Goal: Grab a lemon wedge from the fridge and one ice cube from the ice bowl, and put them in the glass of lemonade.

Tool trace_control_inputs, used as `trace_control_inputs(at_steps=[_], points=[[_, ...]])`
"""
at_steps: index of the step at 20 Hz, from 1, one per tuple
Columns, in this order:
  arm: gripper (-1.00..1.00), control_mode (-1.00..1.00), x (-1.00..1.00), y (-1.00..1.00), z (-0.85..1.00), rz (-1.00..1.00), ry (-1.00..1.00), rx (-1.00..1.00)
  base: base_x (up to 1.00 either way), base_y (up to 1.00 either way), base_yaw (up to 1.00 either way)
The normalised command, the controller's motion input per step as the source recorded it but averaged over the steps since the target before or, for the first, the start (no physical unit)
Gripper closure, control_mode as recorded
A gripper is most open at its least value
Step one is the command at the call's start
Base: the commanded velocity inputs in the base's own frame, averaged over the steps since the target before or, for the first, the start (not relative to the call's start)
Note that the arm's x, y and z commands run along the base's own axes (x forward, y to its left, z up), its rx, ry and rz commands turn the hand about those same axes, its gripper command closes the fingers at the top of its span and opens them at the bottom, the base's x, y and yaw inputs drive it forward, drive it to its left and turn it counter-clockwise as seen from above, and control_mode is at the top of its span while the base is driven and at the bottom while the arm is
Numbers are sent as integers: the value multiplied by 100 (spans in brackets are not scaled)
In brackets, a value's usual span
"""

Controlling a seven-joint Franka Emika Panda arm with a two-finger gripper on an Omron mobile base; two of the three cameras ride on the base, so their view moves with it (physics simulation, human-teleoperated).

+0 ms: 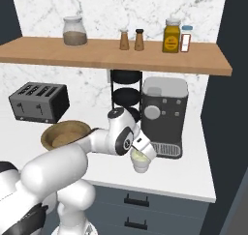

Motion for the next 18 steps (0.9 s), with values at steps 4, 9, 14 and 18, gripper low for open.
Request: trace_control_inputs(at_steps=[4, 9, 14, 18], points=[[100, -100, 3, 0, 0, 0, 0, 0, 0, 0, 0], [-100, -100, 3, 0, 3, -2, 0, 0, 0, 0, 0], [-100, -100, 5, 0, 57, -8, -2, 0, 0, 0, 0], [-100, -100, -46, 28, 98, 0, -14, 0, 0, 0, 0]])
